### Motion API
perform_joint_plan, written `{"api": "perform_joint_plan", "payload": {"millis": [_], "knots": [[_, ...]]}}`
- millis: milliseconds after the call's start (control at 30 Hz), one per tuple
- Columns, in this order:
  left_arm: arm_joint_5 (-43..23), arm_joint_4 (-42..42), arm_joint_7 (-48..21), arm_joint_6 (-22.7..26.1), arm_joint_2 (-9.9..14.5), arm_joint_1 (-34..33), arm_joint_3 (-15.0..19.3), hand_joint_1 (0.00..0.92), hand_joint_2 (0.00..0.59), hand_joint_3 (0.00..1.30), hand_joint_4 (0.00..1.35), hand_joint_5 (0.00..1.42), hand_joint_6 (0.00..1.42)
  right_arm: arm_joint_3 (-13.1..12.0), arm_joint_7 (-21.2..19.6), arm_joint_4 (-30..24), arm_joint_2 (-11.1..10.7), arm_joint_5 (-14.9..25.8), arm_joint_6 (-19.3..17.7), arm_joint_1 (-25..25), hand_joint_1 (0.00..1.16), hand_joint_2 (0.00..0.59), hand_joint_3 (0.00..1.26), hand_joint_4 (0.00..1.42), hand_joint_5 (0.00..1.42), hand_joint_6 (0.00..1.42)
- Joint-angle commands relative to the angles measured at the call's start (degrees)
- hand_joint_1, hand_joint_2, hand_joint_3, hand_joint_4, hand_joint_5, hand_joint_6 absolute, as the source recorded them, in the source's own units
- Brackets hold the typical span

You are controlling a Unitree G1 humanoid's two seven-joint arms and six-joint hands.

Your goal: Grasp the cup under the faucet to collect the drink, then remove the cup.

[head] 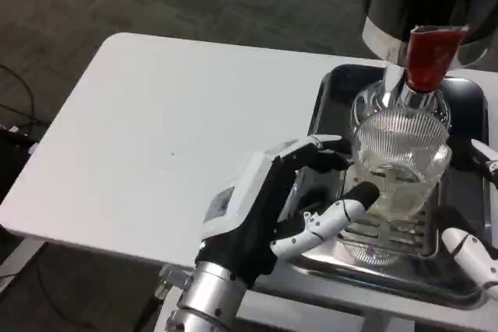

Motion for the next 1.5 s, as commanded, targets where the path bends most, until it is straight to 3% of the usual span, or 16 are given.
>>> {"api": "perform_joint_plan", "payload": {"millis": [33, 900, 1167, 1333, 1500], "knots": [[-0.4, -2.4, -1.0, -0.7, 0.2, 0.8, 0.2, 0.155, 0.119, 0.41, 0.43, 0.41, 0.18, 0.8, -0.6, -1.0, 0.3, -0.5, -0.6, 0.1, 0.36, 0.414, 0.14, 0.17, 0.08, 0.04], [0.1, -6.0, -1.9, 0.2, 1.1, 4.4, 1.8, 0.148, 0.098, 0.40, 0.39, 0.41, 0.19, 1.4, -0.6, -0.7, 0.5, -1.3, -0.3, -0.4, 0.36, 0.414, 0.14, 0.18, 0.09, 0.06], [0.8, -8.3, -2.9, 2.3, 1.8, 6.4, 2.1, 0.125, 0.079, 0.23, 0.13, 0.26, 0.18, 1.3, -0.7, -0.7, 0.5, -1.4, -0.1, -0.7, 0.37, 0.414, 0.14, 0.18, 0.10, 0.06], [0.8, -8.5, -2.9, 2.7, 2.1, 6.9, 2.3, 0.107, 0.067, 0.17, 0.07, 0.21, 0.17, 1.5, -0.7, -0.4, 0.5, -1.5, -0.2, -0.7, 0.37, 0.414, 0.14, 0.18, 0.10, 0.06], [0.2, -8.6, -3.6, 2.9, 2.6, 7.2, 2.9, 0.089, 0.057, 0.01, 0.00, 0.13, 0.15, 1.8, -0.8, -0.3, 0.5, -1.7, 0.0, -0.9, 0.37, 0.414, 0.14, 0.18, 0.10, 0.05]]}}
